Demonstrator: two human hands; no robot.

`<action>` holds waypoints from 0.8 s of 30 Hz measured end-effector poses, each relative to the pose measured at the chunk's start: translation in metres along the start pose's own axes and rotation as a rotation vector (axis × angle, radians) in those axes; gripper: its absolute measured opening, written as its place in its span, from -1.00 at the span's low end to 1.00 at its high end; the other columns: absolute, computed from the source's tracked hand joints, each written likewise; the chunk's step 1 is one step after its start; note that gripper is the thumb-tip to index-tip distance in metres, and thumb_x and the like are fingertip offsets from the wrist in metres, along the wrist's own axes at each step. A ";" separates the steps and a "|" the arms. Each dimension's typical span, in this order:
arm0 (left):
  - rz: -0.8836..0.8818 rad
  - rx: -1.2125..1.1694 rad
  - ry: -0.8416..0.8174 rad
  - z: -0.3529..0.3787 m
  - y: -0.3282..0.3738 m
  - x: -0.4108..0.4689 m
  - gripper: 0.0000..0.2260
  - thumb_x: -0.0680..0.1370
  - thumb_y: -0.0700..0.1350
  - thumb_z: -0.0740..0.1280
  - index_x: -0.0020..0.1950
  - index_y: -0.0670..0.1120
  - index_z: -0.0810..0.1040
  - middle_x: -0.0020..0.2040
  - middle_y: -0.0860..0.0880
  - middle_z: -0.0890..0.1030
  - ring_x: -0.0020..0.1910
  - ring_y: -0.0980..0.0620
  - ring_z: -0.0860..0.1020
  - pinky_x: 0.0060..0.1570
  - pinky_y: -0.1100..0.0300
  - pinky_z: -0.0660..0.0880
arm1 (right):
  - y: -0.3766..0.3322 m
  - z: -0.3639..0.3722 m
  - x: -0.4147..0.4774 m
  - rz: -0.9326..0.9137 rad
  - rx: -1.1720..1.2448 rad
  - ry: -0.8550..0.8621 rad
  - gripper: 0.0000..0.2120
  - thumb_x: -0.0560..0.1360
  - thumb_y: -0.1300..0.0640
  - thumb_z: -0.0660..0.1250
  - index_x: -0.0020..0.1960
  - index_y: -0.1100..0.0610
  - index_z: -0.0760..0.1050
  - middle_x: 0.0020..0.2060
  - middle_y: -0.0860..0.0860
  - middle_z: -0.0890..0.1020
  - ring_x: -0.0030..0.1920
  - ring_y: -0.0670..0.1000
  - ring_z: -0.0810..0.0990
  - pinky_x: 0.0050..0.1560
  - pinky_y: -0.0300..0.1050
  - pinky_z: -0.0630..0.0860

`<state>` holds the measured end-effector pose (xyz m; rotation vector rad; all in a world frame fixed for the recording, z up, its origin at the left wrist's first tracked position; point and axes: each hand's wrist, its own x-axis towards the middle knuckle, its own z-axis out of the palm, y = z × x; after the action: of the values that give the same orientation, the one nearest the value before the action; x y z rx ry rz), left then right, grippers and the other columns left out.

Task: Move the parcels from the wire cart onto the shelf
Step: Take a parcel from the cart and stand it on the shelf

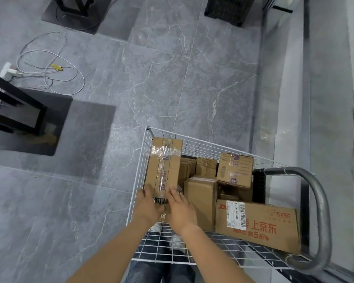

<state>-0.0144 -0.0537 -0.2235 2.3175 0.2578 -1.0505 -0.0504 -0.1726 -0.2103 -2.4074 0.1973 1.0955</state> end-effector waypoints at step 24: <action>-0.113 -0.606 0.046 -0.029 0.086 -0.066 -0.52 0.48 -0.04 0.39 0.29 0.01 0.22 0.10 -0.04 0.43 -0.01 -0.01 0.42 0.02 0.10 0.52 | 0.072 -0.038 -0.103 0.090 0.473 0.322 -0.52 0.60 0.09 0.22 0.49 -0.03 0.19 0.32 0.03 0.47 0.20 0.01 0.53 0.25 -0.09 0.48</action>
<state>-0.0066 -0.1033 -0.1236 1.7929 0.6361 -0.8243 -0.1170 -0.2608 -0.1398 -2.1368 0.6051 0.5997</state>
